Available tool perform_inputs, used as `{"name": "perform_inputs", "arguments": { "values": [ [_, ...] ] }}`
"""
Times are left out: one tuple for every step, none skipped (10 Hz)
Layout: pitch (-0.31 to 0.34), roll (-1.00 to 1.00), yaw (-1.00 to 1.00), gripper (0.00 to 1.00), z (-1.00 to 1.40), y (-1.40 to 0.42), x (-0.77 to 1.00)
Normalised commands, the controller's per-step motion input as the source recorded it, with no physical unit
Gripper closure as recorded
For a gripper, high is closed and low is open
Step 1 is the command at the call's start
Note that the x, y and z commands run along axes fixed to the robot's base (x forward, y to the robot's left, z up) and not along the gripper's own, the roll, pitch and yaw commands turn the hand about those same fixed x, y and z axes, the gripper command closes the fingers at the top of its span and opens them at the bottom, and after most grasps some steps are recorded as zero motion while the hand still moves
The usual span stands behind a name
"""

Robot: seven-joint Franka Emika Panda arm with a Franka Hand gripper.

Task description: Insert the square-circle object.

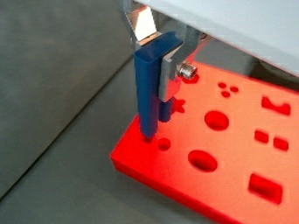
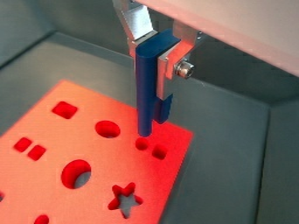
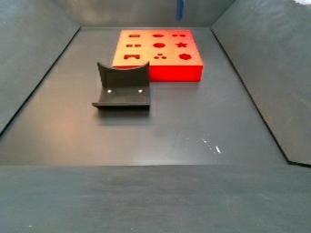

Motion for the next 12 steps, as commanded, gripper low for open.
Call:
{"name": "perform_inputs", "arguments": {
  "values": [
    [0.000, 0.02, -1.00, 1.00, -0.50, 0.00, 0.00],
    [0.000, 0.02, -1.00, 1.00, -0.49, 0.00, 0.00],
    [-0.010, 0.00, -1.00, 1.00, -0.42, 0.00, 0.00],
    [-0.093, -0.01, -1.00, 1.00, -0.17, 0.00, 0.00],
    [-0.136, -0.04, -1.00, 1.00, -0.06, 0.00, 0.00],
    [-0.163, -0.08, -1.00, 1.00, 0.00, 0.00, 0.00],
    [-0.170, -0.09, -1.00, 1.00, 0.00, 0.00, 0.00],
    [-0.169, -0.09, -1.00, 1.00, 0.00, 0.00, 0.00],
    [-0.169, -0.09, -1.00, 1.00, 0.00, 0.00, 0.00],
    [-0.169, -0.09, -1.00, 1.00, 0.00, 0.00, 0.00],
    [-0.169, -0.09, -1.00, 1.00, 0.00, 0.00, 0.00],
    [-0.169, -0.09, -1.00, 1.00, 0.00, 0.00, 0.00]
  ]
}}
